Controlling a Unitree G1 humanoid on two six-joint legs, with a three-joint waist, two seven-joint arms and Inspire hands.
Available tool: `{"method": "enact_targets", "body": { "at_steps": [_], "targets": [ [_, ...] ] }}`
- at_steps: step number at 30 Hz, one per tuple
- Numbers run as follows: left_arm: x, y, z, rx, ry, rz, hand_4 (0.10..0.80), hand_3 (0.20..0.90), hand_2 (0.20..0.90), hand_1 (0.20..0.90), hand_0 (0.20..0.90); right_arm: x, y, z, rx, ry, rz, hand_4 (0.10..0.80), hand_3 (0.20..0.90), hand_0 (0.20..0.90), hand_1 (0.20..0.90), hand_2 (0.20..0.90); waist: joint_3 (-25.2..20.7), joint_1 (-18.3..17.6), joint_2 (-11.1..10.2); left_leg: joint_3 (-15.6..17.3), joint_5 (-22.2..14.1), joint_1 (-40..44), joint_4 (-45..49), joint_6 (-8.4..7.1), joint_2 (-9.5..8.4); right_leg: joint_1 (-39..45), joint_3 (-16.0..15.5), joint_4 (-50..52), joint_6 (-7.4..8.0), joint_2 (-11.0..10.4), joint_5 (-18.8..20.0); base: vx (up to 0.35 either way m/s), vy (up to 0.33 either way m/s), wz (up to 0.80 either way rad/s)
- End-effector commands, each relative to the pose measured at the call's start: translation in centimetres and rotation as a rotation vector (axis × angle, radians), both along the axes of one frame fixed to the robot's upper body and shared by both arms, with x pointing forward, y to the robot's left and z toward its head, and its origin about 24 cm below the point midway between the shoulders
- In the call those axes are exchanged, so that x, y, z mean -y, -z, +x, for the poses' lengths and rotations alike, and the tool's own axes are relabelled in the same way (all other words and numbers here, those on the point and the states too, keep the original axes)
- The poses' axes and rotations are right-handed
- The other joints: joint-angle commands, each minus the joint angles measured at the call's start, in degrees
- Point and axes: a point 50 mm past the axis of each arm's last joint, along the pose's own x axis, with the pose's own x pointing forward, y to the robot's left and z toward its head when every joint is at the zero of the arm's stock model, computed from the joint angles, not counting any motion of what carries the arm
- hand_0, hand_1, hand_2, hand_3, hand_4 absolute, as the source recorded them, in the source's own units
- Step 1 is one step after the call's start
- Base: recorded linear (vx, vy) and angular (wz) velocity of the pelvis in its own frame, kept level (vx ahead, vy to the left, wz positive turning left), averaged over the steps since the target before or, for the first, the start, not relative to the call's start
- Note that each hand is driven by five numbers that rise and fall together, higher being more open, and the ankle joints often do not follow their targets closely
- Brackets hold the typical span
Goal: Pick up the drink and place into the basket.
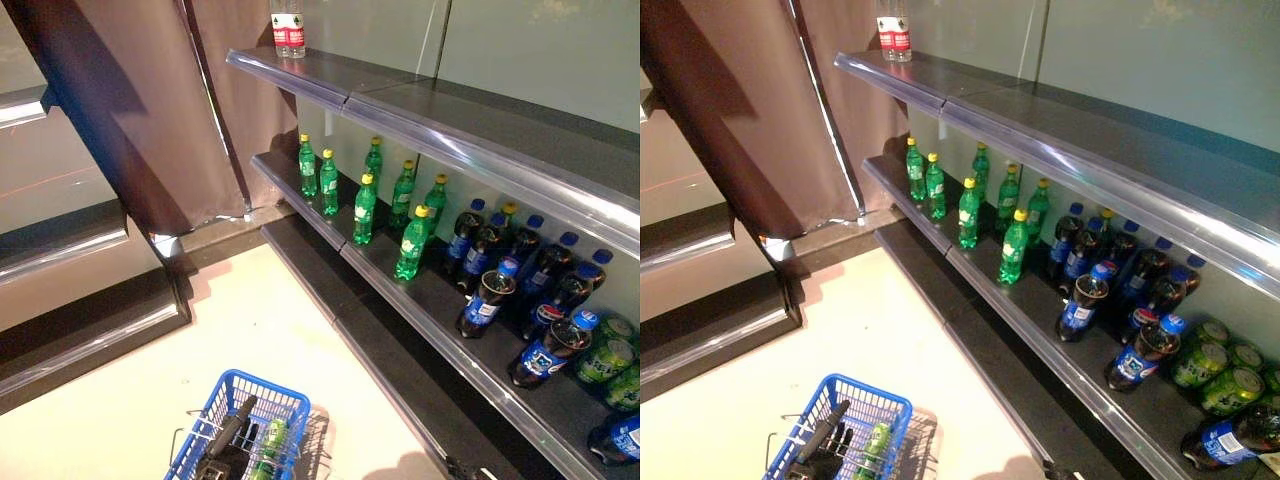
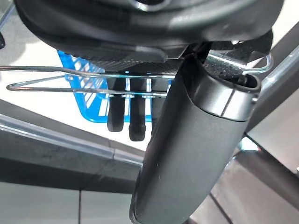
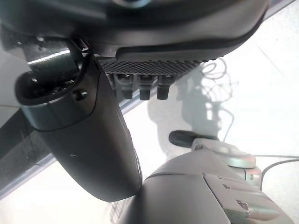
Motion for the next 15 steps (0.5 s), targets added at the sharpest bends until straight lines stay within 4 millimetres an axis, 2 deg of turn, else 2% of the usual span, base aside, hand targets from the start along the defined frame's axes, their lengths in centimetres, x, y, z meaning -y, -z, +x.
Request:
{"method": "enact_targets", "body": {
  "at_steps": [1, 5, 15],
  "targets": [
    [-2.39, -4.82, 8.01, 0.387, 0.019, 0.108, 0.1, 0.2, 0.3, 0.3, 0.3, 1.28, -0.65, 1.72, 0.053, -0.017, -0.038, 0.8, 0.9, 0.9, 0.9, 0.9, -1.9, 1.1, 1.2, 4.0, -4.4, -1.5, 1.7, 1.72, -5.62, 2.0, 0.1, 1.1, 0.95, 2.0, -5.3, 0.0, 0.0, 0.0],
    [-2.68, -5.04, 8.23, 0.393, 0.015, 0.14, 0.1, 0.2, 0.3, 0.3, 0.3, 1.31, -0.73, 1.9, 0.058, -0.028, -0.044, 0.8, 0.9, 0.9, 0.9, 0.9, -1.9, 1.0, 1.2, 4.0, -4.3, -1.5, 1.6, 1.73, -5.62, 2.0, 0.2, 1.2, 0.99, 2.0, -5.3, 0.0, 0.0, 0.0],
    [-3.22, -5.42, 8.28, 0.427, -0.12, 0.121, 0.1, 0.2, 0.3, 0.3, 0.3, 1.05, -0.76, 2.05, 0.084, -0.026, -0.036, 0.8, 0.9, 0.9, 0.9, 0.9, -1.8, 1.1, 1.2, 3.5, -4.1, -1.4, 1.4, 1.67, -5.6, 2.1, 0.2, 1.2, 1.07, 2.0, -5.4, 0.0, 0.0, 0.0]
  ]
}}
